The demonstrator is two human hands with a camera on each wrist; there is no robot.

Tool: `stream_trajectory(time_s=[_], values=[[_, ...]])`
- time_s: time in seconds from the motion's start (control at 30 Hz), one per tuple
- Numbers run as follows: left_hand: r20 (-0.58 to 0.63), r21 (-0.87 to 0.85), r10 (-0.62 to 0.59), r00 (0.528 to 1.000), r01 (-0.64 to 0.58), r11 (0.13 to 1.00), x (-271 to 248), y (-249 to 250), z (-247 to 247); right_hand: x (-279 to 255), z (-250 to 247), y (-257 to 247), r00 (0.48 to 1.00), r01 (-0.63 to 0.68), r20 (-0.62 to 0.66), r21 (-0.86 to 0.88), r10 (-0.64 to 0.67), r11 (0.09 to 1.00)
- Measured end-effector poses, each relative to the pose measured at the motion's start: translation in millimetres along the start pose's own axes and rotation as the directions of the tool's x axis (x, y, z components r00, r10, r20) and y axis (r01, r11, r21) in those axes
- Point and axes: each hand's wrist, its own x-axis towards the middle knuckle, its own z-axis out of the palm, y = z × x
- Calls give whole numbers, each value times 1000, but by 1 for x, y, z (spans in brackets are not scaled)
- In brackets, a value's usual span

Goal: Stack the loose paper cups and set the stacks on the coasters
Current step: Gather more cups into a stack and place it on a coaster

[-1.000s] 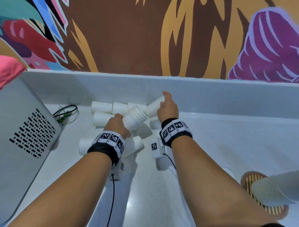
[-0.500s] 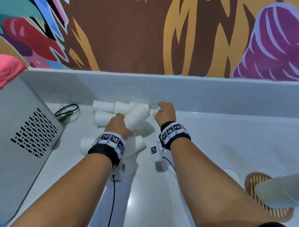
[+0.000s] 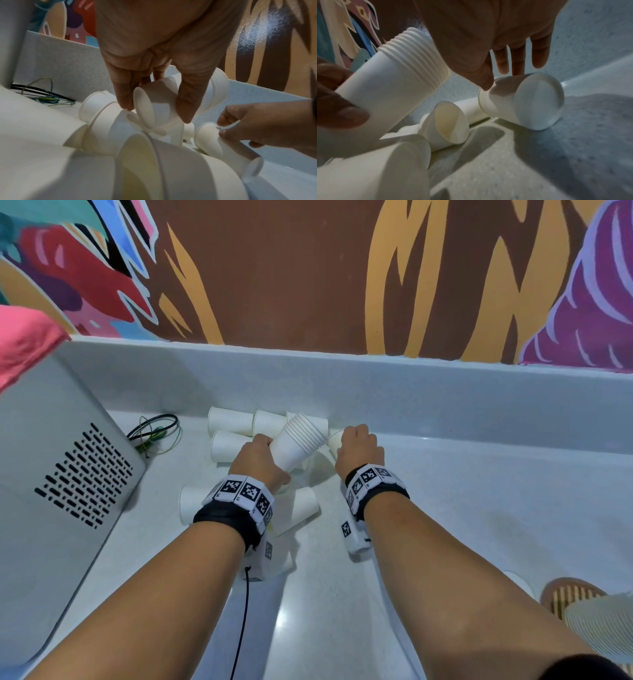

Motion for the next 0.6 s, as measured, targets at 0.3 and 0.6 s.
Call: stream_trajectory(time_s=[0.3, 0.6], values=[[8, 3, 7, 1000, -7, 1000, -1, -1, 0, 9, 1, 6, 979, 112, 176, -35, -104, 993], [0, 12, 16, 1000, -16, 1000, -10, 0, -5, 1, -58, 2, 1000, -21, 9, 222, 20, 975]])
